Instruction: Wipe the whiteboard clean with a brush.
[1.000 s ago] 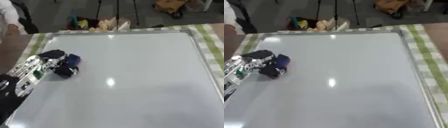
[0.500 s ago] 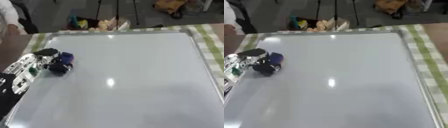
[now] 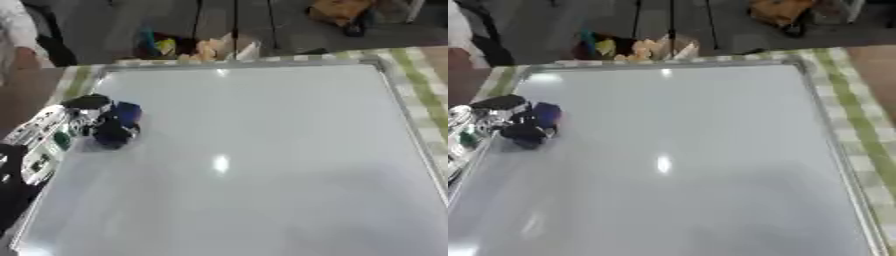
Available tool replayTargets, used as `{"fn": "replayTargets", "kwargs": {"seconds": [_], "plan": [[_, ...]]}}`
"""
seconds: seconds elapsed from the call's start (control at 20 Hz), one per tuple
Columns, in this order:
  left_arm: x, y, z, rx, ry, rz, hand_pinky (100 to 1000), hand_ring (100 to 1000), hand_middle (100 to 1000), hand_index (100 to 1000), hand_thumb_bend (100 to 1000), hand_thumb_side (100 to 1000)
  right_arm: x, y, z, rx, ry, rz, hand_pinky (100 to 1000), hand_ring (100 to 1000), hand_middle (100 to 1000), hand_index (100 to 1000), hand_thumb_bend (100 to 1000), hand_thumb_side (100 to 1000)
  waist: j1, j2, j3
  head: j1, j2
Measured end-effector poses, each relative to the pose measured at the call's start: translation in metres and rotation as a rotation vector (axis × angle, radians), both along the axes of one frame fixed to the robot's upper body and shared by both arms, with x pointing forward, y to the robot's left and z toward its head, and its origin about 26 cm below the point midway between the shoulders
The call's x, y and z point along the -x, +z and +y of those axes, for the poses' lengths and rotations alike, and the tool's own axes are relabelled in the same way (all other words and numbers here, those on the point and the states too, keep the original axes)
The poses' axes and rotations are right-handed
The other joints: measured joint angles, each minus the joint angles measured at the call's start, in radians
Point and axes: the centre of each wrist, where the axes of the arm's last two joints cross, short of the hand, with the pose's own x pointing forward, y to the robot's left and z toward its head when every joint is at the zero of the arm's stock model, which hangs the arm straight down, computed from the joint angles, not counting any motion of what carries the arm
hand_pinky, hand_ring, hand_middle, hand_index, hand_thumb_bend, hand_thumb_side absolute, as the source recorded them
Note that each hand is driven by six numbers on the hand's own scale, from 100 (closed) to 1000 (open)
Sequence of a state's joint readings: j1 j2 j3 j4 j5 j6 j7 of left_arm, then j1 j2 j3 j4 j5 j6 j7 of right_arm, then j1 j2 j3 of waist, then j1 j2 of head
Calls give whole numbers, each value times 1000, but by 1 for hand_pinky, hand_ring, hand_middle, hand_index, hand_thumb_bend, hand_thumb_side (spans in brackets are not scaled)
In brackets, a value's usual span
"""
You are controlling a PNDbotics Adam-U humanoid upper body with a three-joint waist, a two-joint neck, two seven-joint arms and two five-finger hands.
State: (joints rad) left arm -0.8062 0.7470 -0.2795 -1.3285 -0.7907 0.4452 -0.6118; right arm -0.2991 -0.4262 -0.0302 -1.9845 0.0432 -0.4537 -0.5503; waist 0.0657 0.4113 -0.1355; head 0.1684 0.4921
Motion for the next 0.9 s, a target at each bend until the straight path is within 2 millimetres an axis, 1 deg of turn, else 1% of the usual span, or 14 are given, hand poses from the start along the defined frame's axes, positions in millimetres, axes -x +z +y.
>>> {"fn": "replayTargets", "kwargs": {"seconds": [0.4,0.9], "plan": [[3,2,-10,-21,-55,17,440,572,469,696,100,623,0,0,0,2,0,3,668,584,499,692,100,791,0,0,0,6,0],[12,6,-31,-55,-153,34,435,567,464,690,100,628,0,0,0,5,1,8,669,584,499,693,100,793,2,-1,-1,6,0]]}}
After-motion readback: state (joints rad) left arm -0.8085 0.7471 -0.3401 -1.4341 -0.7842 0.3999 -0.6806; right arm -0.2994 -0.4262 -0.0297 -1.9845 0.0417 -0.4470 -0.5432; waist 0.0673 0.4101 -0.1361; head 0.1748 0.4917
